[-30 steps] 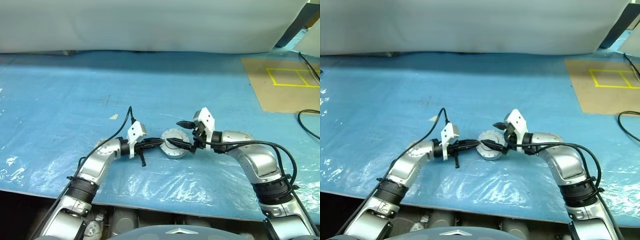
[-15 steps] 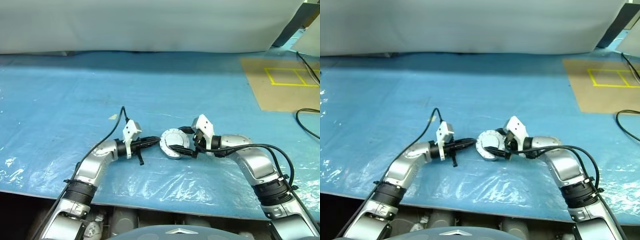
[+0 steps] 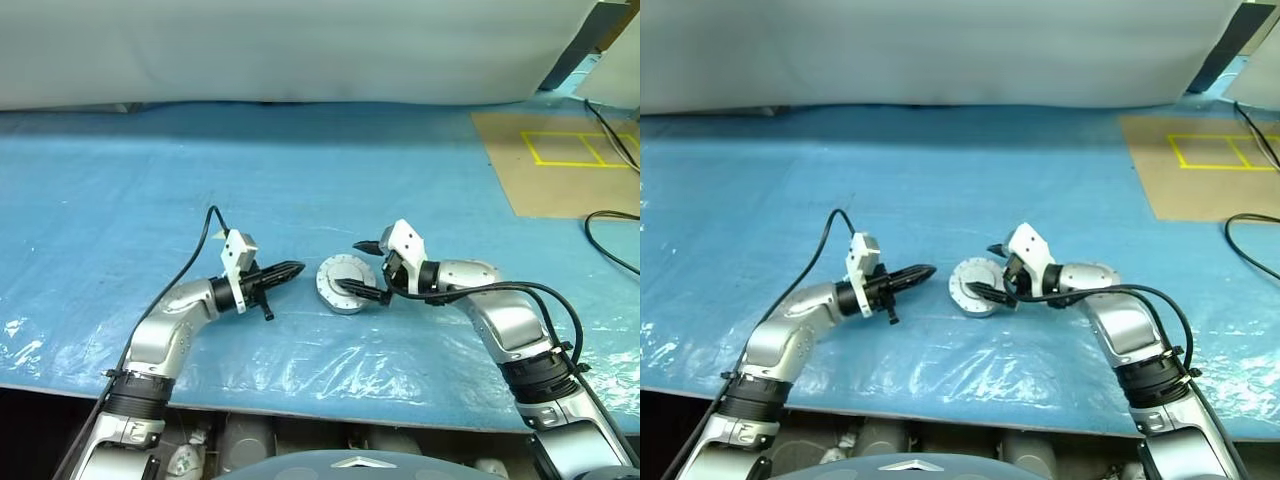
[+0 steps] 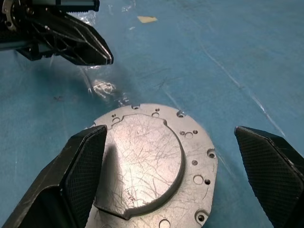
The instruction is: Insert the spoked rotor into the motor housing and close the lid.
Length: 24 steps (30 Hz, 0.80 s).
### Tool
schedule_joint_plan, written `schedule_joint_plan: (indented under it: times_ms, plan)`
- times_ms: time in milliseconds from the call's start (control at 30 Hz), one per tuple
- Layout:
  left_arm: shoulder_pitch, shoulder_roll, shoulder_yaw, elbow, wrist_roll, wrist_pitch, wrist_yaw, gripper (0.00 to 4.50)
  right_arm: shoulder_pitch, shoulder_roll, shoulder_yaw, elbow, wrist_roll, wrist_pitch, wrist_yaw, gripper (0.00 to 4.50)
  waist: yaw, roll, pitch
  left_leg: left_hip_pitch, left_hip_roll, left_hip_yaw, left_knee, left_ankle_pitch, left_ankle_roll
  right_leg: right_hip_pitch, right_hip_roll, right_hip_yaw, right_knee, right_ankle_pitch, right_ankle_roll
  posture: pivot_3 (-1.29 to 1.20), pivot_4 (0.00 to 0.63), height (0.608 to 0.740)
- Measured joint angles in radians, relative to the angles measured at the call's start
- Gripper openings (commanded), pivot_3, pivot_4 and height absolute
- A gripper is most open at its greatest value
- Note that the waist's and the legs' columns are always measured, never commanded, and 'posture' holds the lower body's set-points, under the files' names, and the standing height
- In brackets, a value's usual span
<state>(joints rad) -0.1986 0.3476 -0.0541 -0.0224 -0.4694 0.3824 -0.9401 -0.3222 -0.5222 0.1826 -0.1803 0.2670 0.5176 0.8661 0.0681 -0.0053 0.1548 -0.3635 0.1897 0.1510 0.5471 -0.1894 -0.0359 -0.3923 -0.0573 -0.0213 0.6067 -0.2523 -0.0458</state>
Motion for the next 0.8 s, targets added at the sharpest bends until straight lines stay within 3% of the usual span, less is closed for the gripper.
schedule_joint_plan:
  times_ms: [267, 500, 800]
  plan:
    - [0.012, -0.012, -0.004, -0.05, -0.025, 0.026, 0.008, 0.0, -0.016, -0.023, -0.133, -0.037, 0.166, 0.21, -0.004, 4.49, 0.003, 0.0, 0.0, -0.001, -0.001, 0.0, 0.001, 0.0, 0.0, 0.0, 0.0, 0.0, 0.0, 0.0, -0.001, 0.0, 0.15, 0.74]
    - [0.014, -0.011, -0.025, -0.066, -0.043, 0.049, 0.004, 0.0, 0.092, -0.138, -0.299, 0.009, 0.433, 0.629, 0.044, 4.49, 0.007, 0.0, 0.0, -0.001, 0.0, 0.0, 0.0, 0.001, 0.002, 0.002, 0.001, -0.001, -0.001, -0.001, -0.001, 0.0, 0.15, 0.74]
    - [-0.032, -0.068, -0.127, 0.017, 0.035, -0.026, -0.013, 0.0, 0.091, -0.048, -0.321, 0.086, 0.462, 0.69, -0.046, 4.49, 0.004, 0.001, 0.0, 0.004, 0.0, 0.0, 0.004, 0.001, 0.001, 0.005, 0.0, -0.001, 0.001, 0.0, -0.003, 0.0, 0.15, 0.74]
